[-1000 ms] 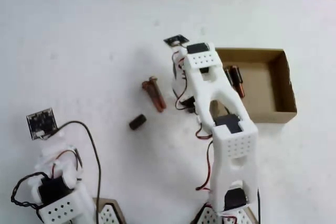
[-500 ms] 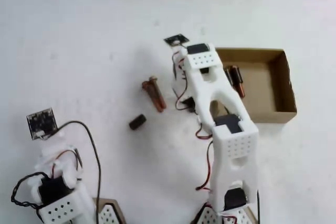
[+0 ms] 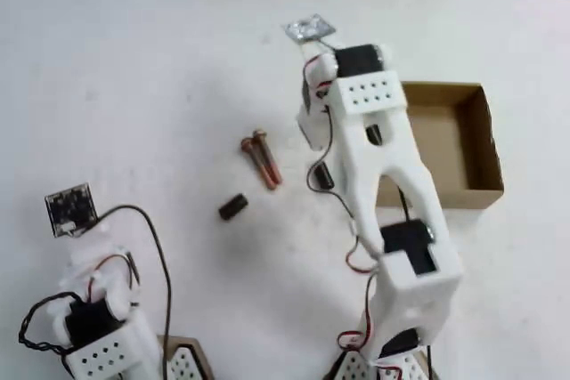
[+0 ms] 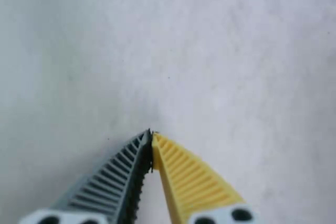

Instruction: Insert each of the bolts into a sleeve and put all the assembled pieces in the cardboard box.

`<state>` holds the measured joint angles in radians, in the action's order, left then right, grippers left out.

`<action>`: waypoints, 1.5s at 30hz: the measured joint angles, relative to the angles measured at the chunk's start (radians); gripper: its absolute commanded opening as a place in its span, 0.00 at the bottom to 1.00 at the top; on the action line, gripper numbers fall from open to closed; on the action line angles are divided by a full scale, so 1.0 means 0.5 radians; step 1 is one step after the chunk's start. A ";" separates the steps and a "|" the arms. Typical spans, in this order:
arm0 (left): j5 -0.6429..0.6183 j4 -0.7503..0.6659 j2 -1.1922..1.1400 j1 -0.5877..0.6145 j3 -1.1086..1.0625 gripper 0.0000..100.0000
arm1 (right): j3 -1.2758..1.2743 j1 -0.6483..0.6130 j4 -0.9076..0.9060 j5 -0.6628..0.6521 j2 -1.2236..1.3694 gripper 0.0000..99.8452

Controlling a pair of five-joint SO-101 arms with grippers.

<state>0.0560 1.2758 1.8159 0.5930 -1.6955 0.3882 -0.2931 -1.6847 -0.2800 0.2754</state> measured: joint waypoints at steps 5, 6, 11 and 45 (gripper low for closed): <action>0.000 0.000 0.000 0.000 0.000 0.02 | -0.153 -0.003 -0.009 0.000 -0.359 0.17; 0.000 0.000 0.000 0.000 0.000 0.02 | -0.212 -0.006 -0.009 0.000 -0.433 0.17; 0.000 0.000 0.000 0.000 0.000 0.02 | -0.516 -0.009 -0.009 0.000 -0.792 0.17; 0.003 0.000 0.000 0.000 0.000 0.02 | -1.804 -0.046 1.504 -0.157 -0.568 0.17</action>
<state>0.0575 1.2758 1.8159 0.5930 -1.6955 -0.5140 -0.3161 -0.9329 -0.3583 -0.0084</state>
